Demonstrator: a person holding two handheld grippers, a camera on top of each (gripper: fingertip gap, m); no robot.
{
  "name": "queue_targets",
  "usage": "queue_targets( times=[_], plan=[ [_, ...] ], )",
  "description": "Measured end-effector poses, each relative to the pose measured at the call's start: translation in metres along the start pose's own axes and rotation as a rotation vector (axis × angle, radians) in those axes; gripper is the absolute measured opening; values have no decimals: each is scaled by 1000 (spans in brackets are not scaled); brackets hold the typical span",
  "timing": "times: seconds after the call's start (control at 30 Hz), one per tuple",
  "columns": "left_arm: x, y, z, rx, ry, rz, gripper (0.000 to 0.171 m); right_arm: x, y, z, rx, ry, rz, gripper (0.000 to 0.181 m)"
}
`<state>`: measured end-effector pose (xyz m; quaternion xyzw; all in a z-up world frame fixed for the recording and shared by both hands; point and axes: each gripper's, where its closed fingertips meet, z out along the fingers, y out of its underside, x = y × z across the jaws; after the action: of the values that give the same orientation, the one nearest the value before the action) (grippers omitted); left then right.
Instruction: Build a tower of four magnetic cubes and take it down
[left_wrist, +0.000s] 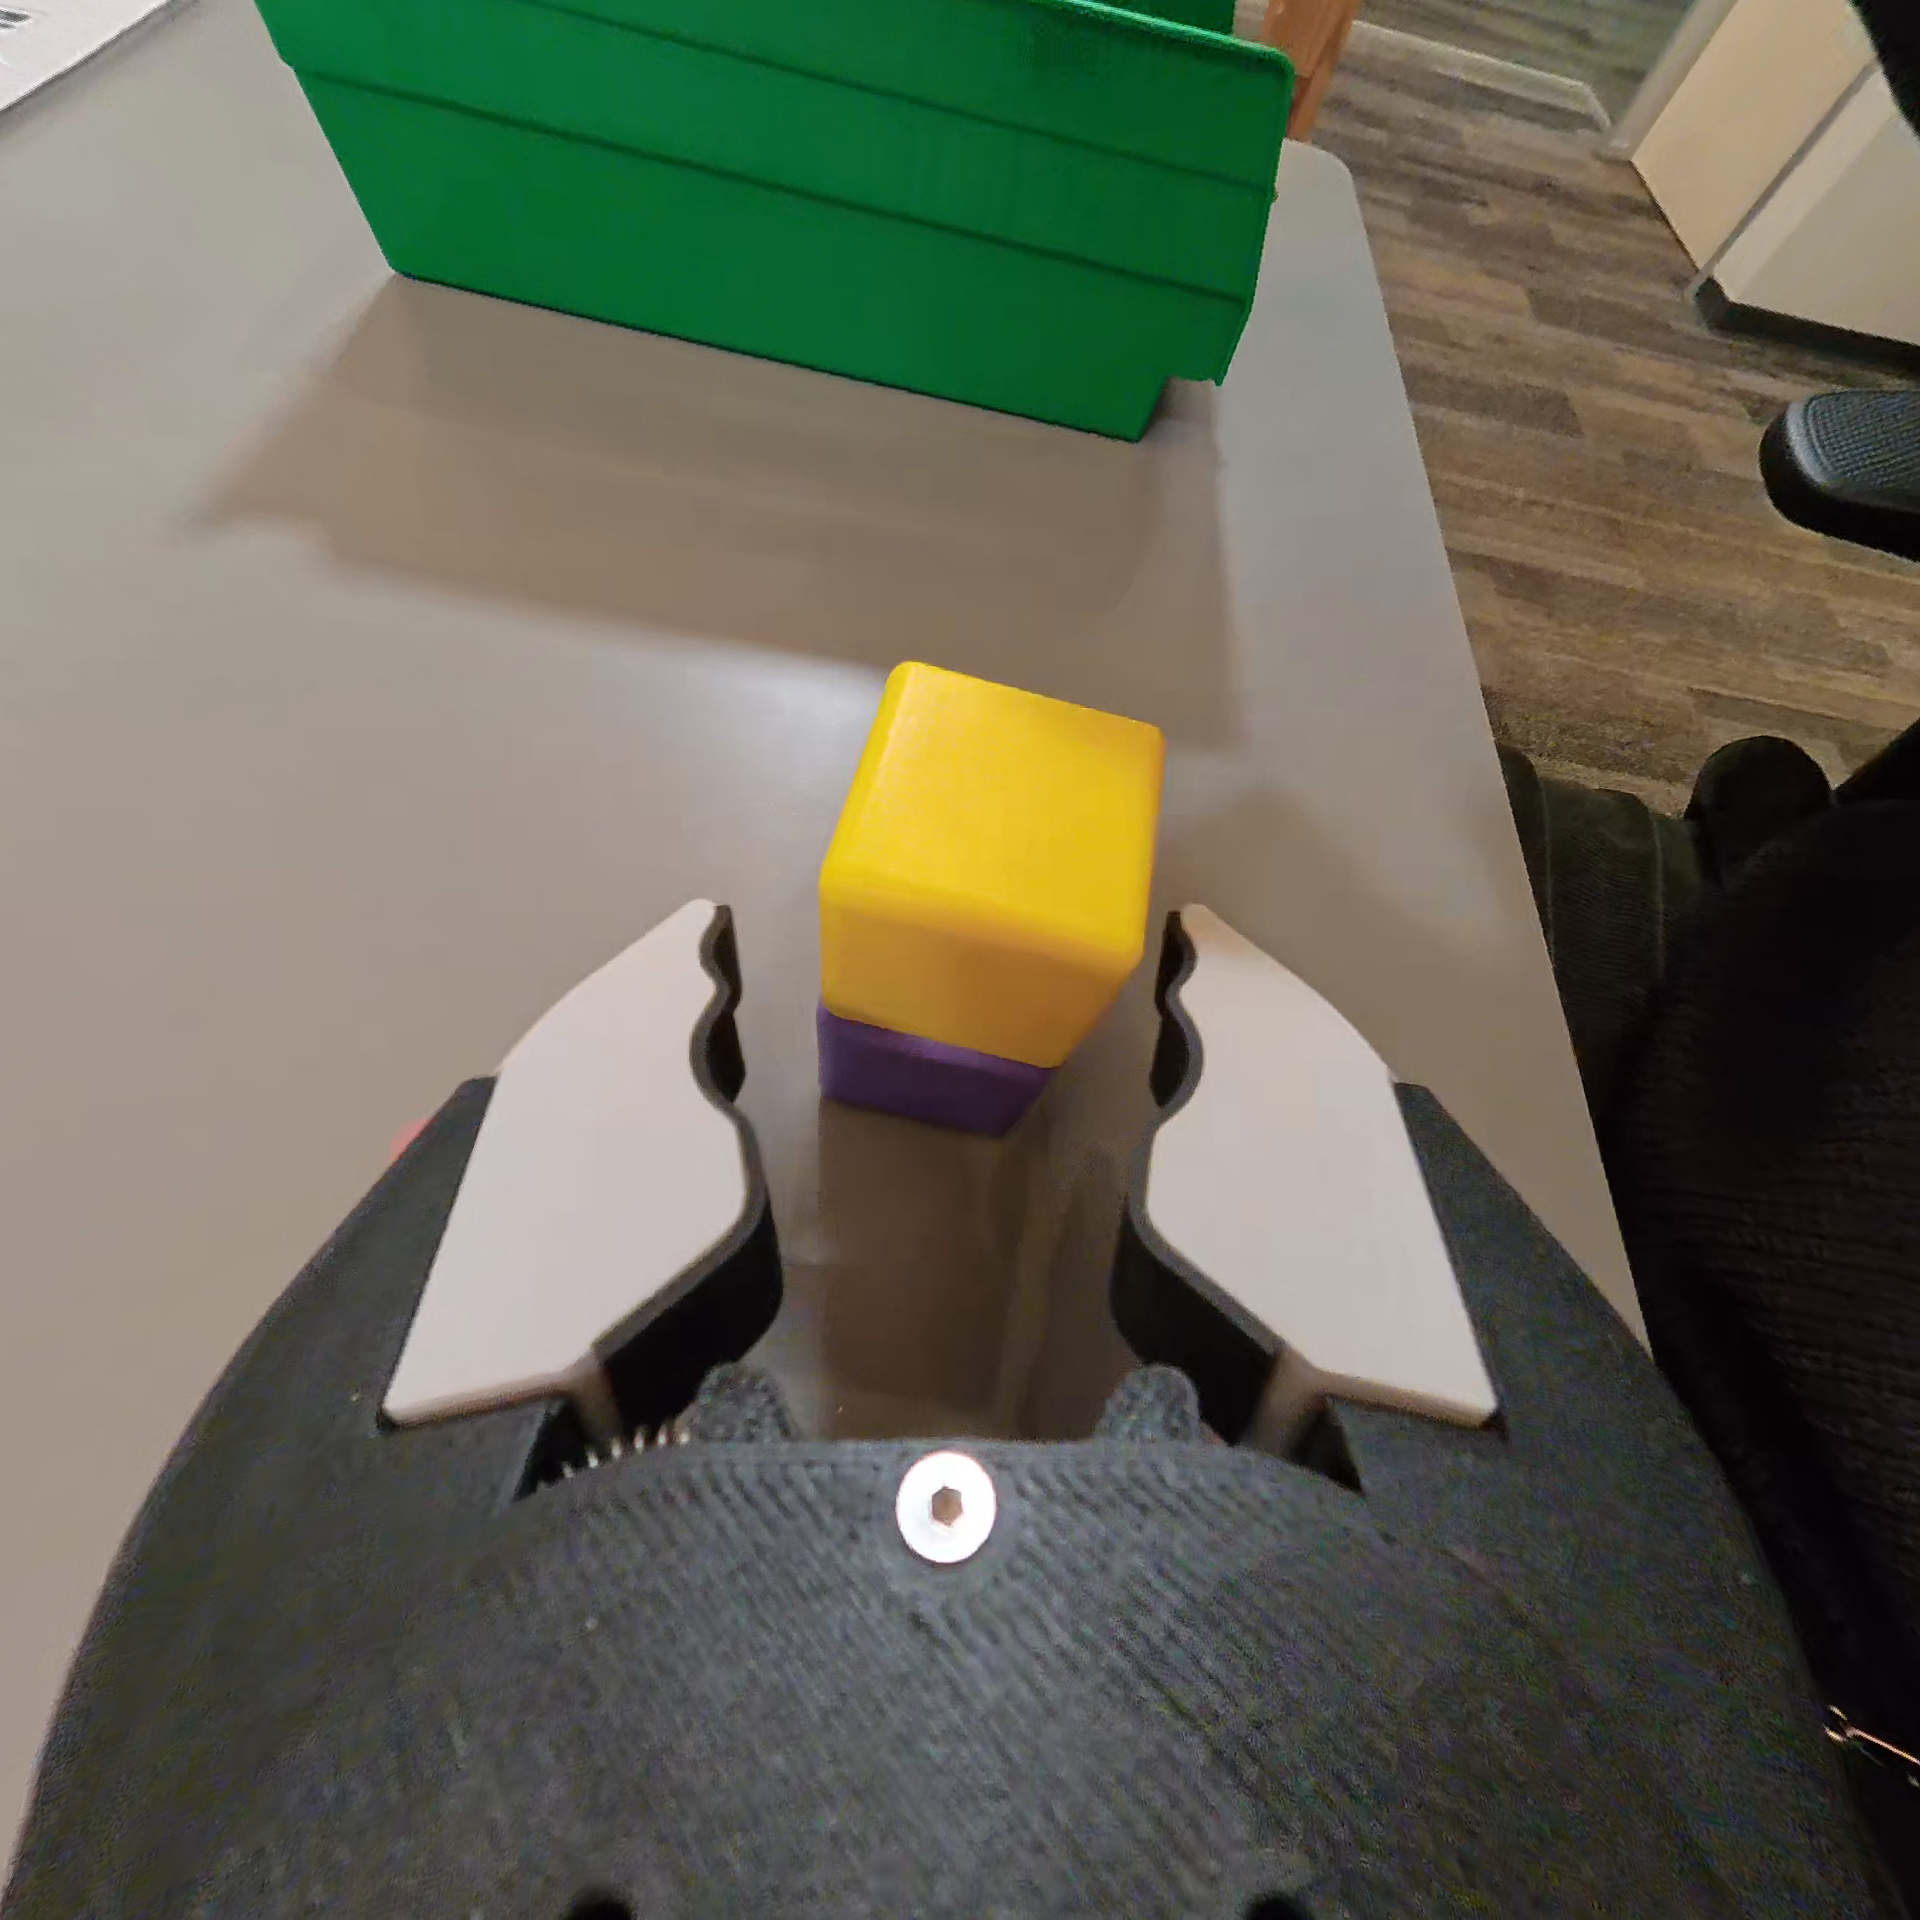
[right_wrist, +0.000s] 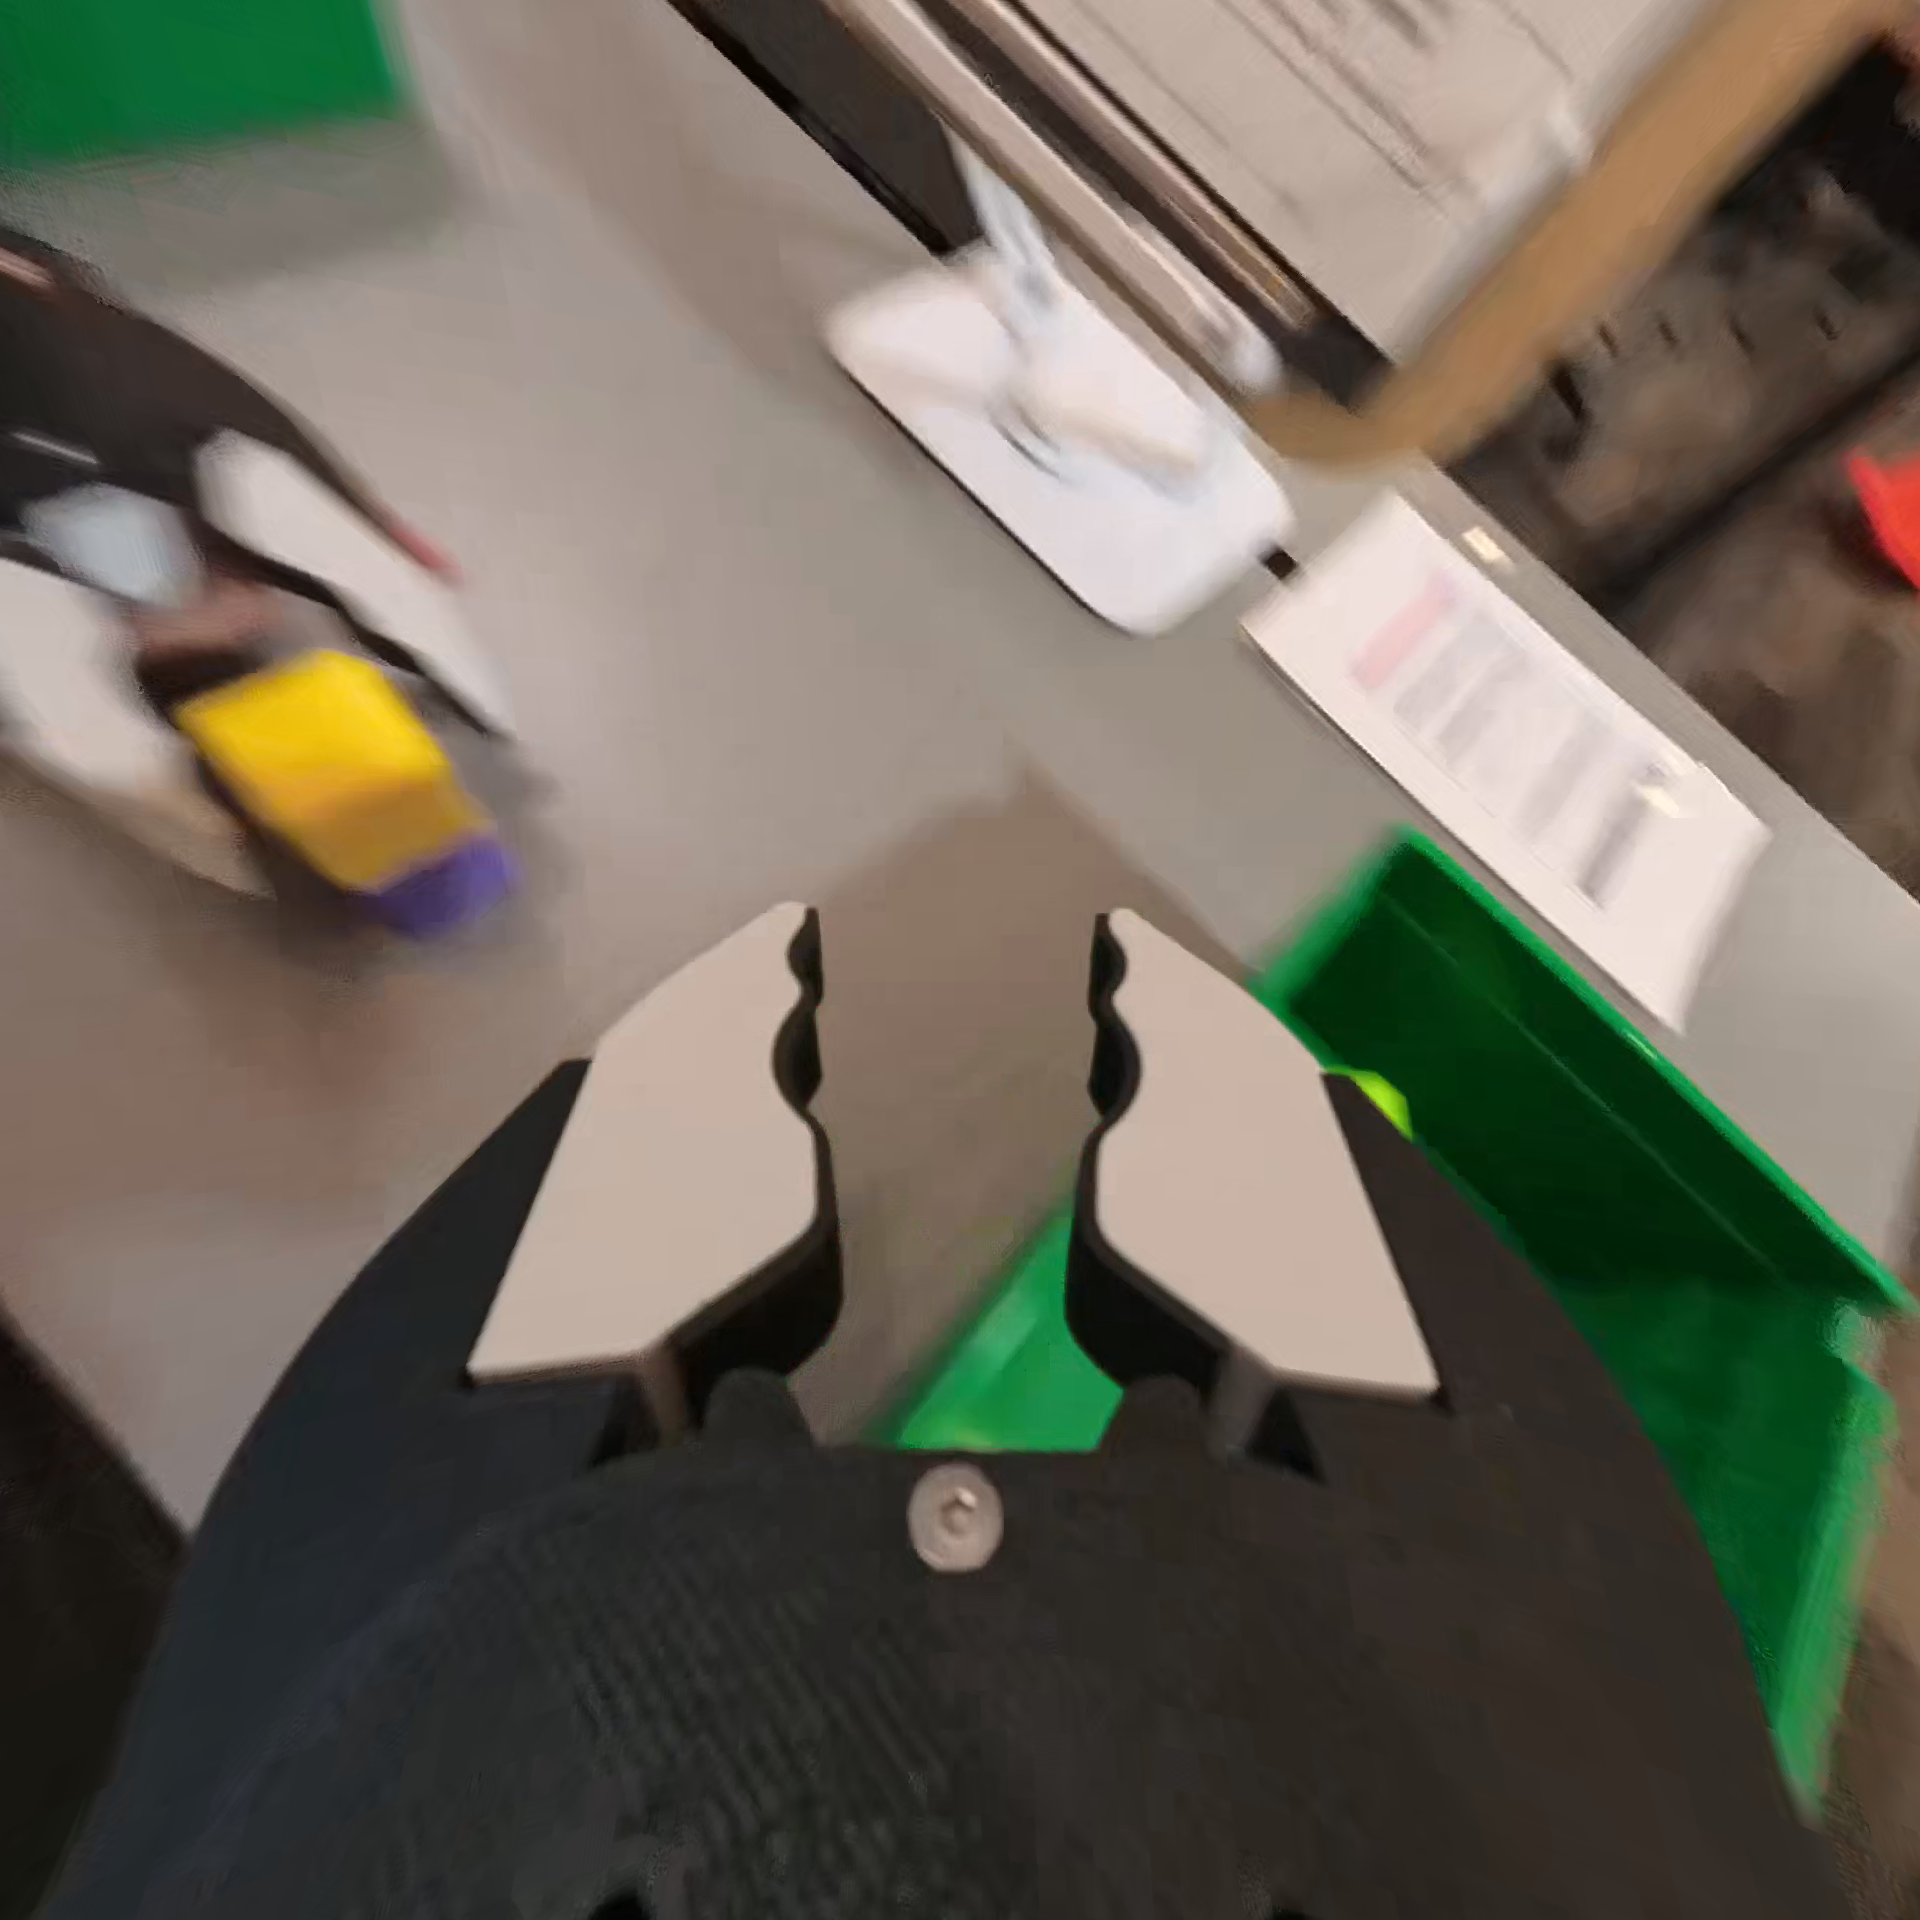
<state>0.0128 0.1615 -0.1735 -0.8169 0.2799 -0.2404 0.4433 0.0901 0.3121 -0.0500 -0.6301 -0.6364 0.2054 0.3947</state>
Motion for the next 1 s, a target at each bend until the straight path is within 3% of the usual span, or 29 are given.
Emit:
queue_targets(
  times=[0.13,0.3,0.43,0.57,0.8,1.0],
  plan=[
    [1,2,-1,-11,-17,41,93,-101,-33,13,212,-187,-22,57],
    [-3,21,4,-150,-79,130,93,-156,-5,57,184,-269,-48,71],
    [0,30,9,-216,-77,174,93,-158,-5,66,237,-295,-5,71],
    [-4,29,9,-212,-60,112,85,-161,-9,67,290,-362,102,66],
    [-8,28,8,-203,-9,0,73,-172,-2,78,293,-399,103,65],
    [-3,30,9,-217,30,4,71,-180,-5,77,350,-471,100,65]
  ],
)
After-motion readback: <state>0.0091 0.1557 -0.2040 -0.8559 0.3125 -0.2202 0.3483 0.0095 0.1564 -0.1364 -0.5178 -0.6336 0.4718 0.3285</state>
